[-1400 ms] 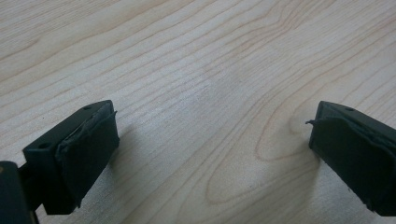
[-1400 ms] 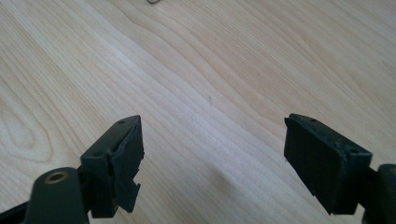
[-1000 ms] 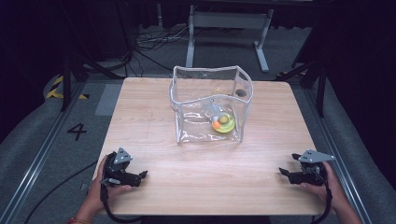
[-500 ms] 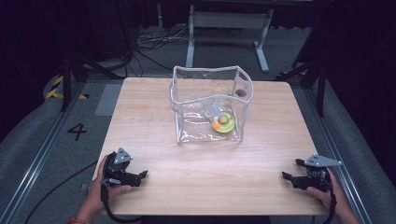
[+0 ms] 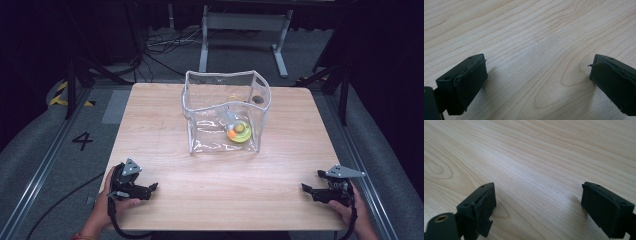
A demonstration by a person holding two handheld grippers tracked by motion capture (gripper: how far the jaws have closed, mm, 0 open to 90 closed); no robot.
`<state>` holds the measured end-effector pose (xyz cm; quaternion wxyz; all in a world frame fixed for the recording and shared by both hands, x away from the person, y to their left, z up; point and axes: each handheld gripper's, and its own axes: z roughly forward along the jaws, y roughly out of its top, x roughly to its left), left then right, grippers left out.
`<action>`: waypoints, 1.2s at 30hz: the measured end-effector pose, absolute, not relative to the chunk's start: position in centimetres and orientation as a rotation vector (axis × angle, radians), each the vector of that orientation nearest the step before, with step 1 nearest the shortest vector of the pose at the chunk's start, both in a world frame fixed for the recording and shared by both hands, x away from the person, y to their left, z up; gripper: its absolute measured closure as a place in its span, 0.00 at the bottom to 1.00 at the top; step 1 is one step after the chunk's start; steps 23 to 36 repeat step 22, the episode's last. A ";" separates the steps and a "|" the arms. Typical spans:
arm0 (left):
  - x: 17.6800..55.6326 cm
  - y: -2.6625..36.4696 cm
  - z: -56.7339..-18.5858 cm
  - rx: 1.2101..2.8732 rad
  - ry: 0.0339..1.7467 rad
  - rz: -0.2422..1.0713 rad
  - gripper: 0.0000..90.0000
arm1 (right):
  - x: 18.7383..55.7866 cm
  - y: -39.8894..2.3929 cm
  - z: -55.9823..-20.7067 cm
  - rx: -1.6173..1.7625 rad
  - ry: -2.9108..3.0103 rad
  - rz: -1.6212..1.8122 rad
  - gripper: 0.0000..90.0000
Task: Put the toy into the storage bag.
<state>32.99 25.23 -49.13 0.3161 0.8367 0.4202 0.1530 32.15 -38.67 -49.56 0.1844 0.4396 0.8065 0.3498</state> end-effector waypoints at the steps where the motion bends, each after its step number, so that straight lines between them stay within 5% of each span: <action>1: 33.0 25.2 -49.1 2.202 1.106 0.406 0.02 | 32.2 -38.7 -49.6 1.241 2.276 0.987 0.14; 14: 33.0 25.1 -49.1 2.198 1.124 0.400 0.01 | 32.4 -38.7 -49.6 1.283 2.253 0.953 0.06; 36: 32.9 25.0 -49.1 2.194 1.137 0.393 0.01 | 32.3 -38.7 -49.6 1.299 2.248 0.950 0.06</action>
